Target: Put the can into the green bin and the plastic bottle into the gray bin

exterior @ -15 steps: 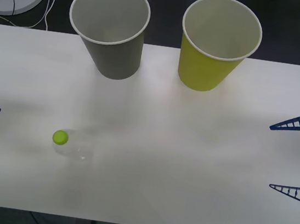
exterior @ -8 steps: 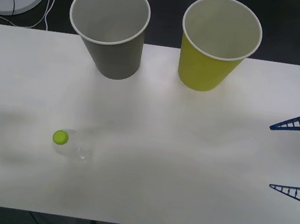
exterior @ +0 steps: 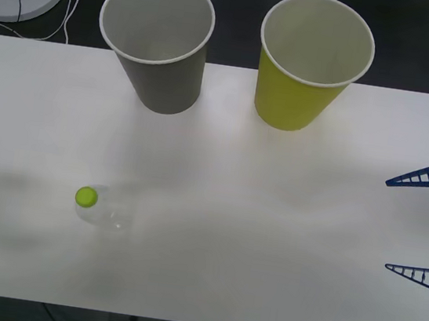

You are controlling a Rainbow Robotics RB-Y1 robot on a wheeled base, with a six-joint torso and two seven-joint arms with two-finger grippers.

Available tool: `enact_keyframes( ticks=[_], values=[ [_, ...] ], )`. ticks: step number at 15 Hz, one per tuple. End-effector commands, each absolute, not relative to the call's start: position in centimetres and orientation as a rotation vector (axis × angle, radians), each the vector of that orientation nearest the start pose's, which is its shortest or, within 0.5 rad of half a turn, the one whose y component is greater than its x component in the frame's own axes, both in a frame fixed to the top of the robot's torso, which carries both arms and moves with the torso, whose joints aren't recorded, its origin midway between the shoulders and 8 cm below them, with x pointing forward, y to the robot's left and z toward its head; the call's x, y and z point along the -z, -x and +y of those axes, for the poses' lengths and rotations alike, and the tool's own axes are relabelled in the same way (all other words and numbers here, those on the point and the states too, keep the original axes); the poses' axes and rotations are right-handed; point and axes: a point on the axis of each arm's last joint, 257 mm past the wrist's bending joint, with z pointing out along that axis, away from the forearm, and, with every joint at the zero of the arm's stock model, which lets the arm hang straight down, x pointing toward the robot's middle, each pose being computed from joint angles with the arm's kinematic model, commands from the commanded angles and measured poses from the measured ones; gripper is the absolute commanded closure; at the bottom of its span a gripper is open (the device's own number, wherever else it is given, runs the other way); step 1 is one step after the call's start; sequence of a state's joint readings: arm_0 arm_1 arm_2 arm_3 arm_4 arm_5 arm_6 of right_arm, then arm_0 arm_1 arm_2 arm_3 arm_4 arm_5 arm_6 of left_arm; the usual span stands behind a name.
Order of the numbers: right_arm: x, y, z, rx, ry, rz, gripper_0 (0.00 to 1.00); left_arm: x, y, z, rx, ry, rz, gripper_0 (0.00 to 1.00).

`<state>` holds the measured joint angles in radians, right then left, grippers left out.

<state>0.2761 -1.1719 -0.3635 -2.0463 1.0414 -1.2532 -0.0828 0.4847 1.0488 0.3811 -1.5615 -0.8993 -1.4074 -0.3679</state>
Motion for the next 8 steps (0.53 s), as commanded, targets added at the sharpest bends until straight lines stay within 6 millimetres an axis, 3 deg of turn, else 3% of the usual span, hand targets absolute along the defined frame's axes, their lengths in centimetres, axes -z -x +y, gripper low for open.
enact_keyframes(
  ticks=[1,5,8],
  values=[
    [10.7,-30.5,-25.1,-0.437,1.623,1.463,0.00,21.1,-26.3,37.6,0.447,-1.350,1.597,0.00],
    [10.7,-30.5,-25.1,-0.437,1.623,1.463,0.00,22.5,-26.5,37.3,0.425,-1.341,1.606,0.00],
    [10.7,-30.5,-25.1,-0.437,1.623,1.463,0.00,23.7,-26.8,35.7,0.449,-1.312,1.590,0.00]
  ],
)
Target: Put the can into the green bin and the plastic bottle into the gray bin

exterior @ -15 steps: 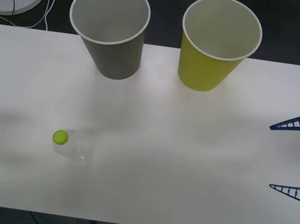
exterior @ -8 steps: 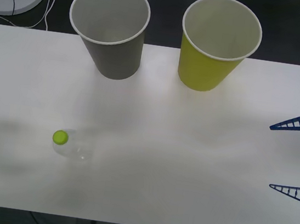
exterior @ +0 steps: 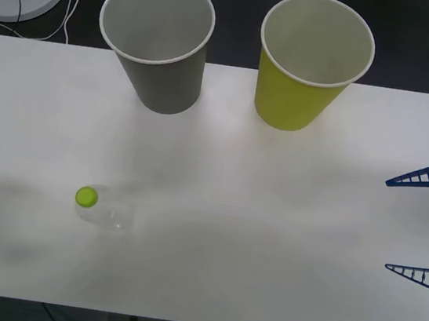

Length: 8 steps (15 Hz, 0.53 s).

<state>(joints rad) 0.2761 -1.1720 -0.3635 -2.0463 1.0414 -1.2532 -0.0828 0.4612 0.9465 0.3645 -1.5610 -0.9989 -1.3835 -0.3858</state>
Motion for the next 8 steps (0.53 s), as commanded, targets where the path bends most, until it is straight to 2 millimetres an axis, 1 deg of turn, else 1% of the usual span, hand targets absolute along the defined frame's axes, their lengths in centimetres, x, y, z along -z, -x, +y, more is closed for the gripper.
enact_keyframes(
  ticks=[1,3,6,8],
  values=[
    [10.7,-30.5,-25.1,-0.437,1.623,1.463,0.00,24.0,-26.9,35.3,0.454,-1.304,1.586,0.00],
    [10.7,-30.5,-25.1,-0.437,1.623,1.463,0.00,24.7,-27.4,34.7,0.445,-1.281,1.582,0.00],
    [10.7,-30.5,-25.1,-0.437,1.623,1.463,0.00,25.0,-28.6,34.1,0.420,-1.243,1.570,0.00],
    [10.7,-30.5,-25.1,-0.437,1.623,1.463,0.00,25.5,-29.4,33.3,0.407,-1.221,1.562,0.00]
  ],
)
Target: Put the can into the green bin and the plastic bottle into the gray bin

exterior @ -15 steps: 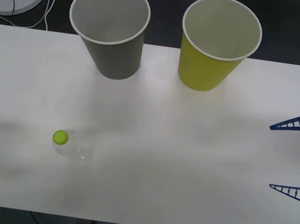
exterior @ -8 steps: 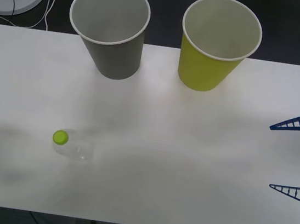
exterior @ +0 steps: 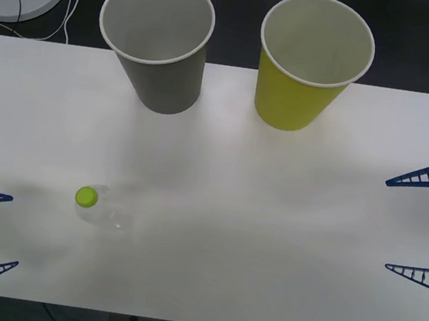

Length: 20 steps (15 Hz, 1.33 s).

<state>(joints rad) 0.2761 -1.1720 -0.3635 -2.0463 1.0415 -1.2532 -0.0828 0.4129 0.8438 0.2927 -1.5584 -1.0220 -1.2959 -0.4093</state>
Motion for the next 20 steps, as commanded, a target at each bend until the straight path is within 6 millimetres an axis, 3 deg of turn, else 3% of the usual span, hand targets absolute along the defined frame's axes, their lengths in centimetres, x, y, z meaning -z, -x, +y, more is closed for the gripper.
enact_keyframes(
  ticks=[1,12,20],
  values=[
    [10.7,-30.5,-25.1,-0.437,1.623,1.463,0.00,25.7,-30.0,32.9,0.399,-1.217,1.553,0.00],
    [10.7,-30.5,-25.1,-0.437,1.623,1.463,0.00,26.8,-32.9,27.0,0.429,-1.177,1.468,0.00],
    [10.7,-30.5,-25.1,-0.437,1.623,1.463,0.00,27.2,-34.5,24.3,0.436,-1.157,1.444,0.00]
  ],
)
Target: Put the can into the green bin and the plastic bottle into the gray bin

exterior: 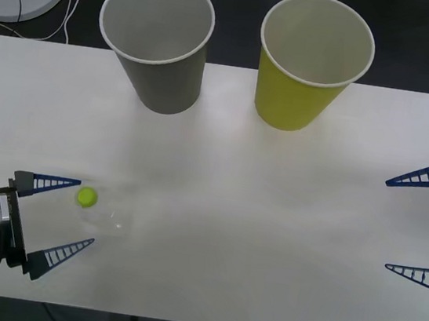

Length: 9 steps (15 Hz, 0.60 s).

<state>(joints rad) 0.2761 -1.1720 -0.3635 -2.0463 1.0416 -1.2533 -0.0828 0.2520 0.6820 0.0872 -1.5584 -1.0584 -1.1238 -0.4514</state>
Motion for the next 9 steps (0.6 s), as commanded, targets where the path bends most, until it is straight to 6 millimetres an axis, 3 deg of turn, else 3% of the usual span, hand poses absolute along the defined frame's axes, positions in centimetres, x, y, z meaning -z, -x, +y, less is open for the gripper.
enact_keyframes(
  ticks=[1,9],
  values=[
    [10.7,-30.5,-25.1,-0.437,1.623,1.463,0.00,27.2,-34.8,23.9,0.433,-1.156,1.439,0.00],
    [10.7,-30.5,-25.1,-0.437,1.623,1.463,0.00,27.5,-35.8,21.6,0.441,-1.142,1.420,0.00]
  ],
)
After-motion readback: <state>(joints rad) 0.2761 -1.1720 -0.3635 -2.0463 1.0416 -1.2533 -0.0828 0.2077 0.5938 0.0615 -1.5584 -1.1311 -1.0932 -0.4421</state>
